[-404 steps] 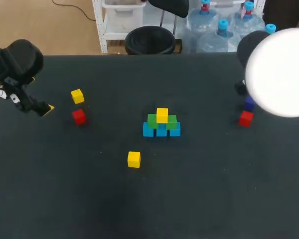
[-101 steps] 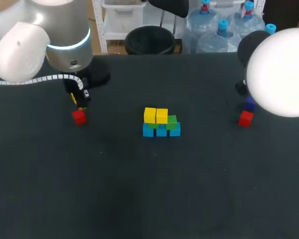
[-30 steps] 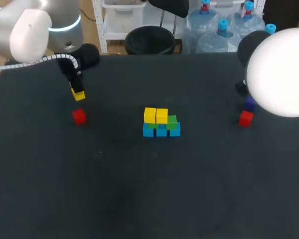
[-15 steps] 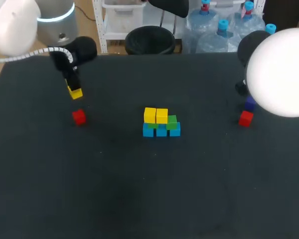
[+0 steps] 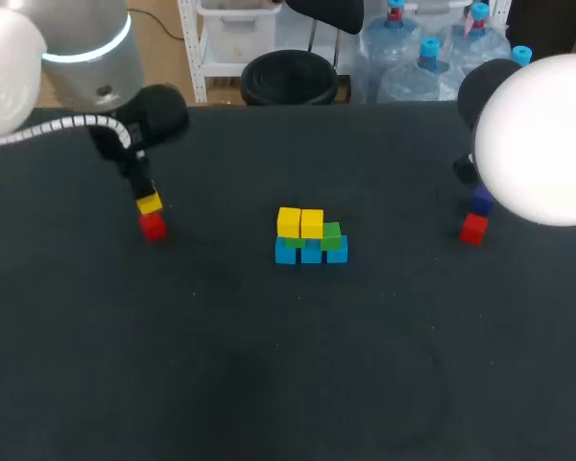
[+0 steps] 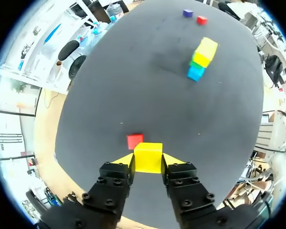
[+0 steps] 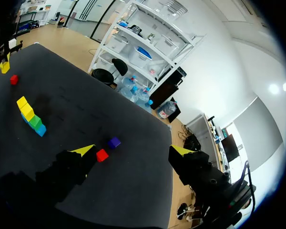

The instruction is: Place the blue cubes, place green cubes on the blue cubes, place the yellow cubes on the green cubes, then place the red cubes on the yellow cubes, and place purple cube on the red cubes.

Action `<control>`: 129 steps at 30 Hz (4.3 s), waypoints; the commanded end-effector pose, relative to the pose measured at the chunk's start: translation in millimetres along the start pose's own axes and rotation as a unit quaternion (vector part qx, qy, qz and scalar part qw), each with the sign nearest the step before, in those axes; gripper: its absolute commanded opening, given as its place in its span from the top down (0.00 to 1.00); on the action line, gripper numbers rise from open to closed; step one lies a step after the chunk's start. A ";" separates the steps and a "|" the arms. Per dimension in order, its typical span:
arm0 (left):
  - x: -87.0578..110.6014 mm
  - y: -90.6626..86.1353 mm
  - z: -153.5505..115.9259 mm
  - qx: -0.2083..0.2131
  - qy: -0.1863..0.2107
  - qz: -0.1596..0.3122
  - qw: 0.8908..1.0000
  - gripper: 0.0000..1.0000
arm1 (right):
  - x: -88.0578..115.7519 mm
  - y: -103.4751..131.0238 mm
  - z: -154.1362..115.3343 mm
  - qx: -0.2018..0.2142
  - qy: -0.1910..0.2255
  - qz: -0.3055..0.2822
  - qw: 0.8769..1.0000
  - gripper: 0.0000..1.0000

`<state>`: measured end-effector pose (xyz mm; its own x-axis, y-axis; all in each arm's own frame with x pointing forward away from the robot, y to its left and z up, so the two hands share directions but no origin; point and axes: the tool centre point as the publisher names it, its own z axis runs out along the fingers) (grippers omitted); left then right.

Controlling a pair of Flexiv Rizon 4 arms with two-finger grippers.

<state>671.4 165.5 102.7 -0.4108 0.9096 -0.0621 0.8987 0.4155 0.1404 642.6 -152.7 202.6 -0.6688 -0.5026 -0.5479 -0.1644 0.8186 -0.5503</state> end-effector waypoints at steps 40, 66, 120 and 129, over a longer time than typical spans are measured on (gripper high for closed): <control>-97.3 -196.5 29.5 0.015 -0.024 0.276 0.961 1.00 | 1.3 -0.8 0.3 -0.001 -0.002 0.000 1.000 0.00; -143.4 -267.9 11.3 0.041 -0.091 0.365 0.926 1.00 | 1.3 -0.8 0.3 -0.001 -0.002 0.000 1.000 0.00; -42.9 -162.7 -69.3 0.021 -0.068 0.204 0.976 0.00 | 1.3 -0.8 0.3 -0.001 -0.002 0.000 1.000 0.00; -2.0 -96.9 -99.6 -0.059 -0.072 0.097 0.991 0.00 | 1.3 -0.8 0.3 -0.001 -0.002 0.000 1.000 0.00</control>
<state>575.1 85.3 177.0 -0.1571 0.9793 -0.1278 0.9517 0.1847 0.2453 642.6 -152.7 202.6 -0.6688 -0.5026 -0.5478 -0.1644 0.8186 -0.5503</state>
